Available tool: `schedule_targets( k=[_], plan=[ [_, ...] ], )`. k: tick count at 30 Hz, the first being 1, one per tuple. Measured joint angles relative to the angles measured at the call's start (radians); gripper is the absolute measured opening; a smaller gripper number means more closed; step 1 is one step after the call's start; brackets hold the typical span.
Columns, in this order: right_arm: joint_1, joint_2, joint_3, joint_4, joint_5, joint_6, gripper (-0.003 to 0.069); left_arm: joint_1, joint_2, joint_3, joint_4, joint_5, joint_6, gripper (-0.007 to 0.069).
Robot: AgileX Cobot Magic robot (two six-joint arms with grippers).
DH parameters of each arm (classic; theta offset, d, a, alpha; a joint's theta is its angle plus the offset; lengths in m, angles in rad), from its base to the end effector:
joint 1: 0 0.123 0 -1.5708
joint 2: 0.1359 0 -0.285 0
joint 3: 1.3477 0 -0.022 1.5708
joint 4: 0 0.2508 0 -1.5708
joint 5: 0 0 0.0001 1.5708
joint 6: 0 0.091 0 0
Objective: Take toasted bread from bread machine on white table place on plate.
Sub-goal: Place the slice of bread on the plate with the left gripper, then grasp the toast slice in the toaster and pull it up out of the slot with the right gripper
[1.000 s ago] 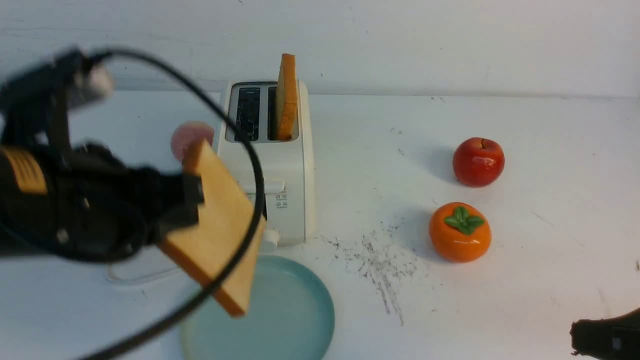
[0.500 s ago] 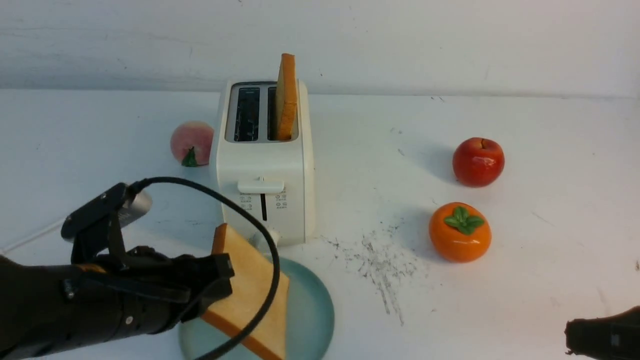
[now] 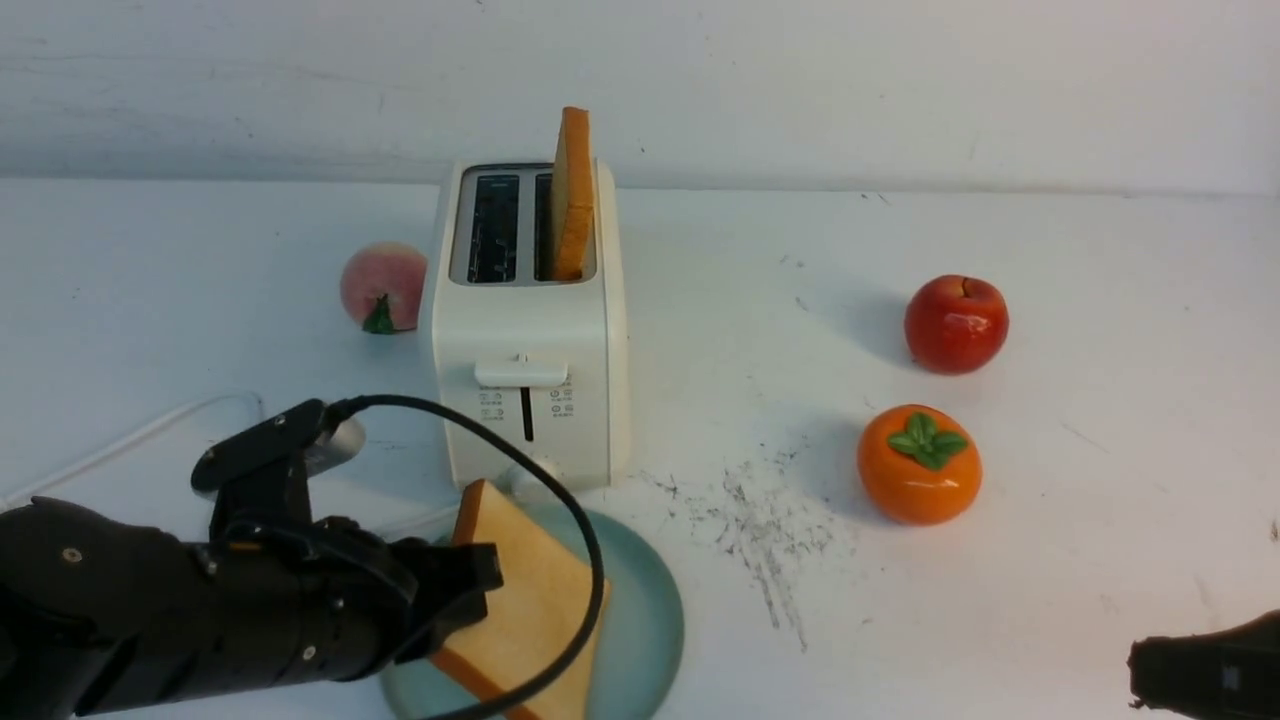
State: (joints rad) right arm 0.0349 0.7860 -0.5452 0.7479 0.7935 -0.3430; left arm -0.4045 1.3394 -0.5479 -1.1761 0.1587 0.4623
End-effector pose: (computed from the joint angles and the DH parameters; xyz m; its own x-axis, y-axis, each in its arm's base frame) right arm 0.1331 0.0488 0.2766 -0.7791 0.1756 -0.6019 -0.1950 0.8445 0.4987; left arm 0.2182 -0.1079 0.1987 -0.8000 -0.3584 -0.4811 -0.0462 0.8364 -0.5462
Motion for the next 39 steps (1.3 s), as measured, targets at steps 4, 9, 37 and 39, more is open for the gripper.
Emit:
schedule_targets(
  k=[4, 9, 37, 39],
  plan=[
    [0.0, 0.0, 0.0, 0.0, 0.002, 0.0, 0.0025, 0.0, 0.019, 0.0, -0.005, -0.006, 0.007, 0.016],
    [0.0, 0.0, 0.0, 0.0, 0.006, 0.0, 0.003, 0.0, 0.049, 0.0, 0.025, -0.011, 0.04, 0.0341],
    [0.0, 0.23, -0.453, 0.162, 0.22, -0.174, 0.0034, 0.0, -0.434, 0.044, 0.909, 0.498, -0.569, -0.0014],
    [0.0, 0.246, -0.461, 0.18, 0.219, -0.177, 0.0034, 0.0, -0.446, 0.037, 1.061, 0.622, -0.75, -0.0014]
  ],
)
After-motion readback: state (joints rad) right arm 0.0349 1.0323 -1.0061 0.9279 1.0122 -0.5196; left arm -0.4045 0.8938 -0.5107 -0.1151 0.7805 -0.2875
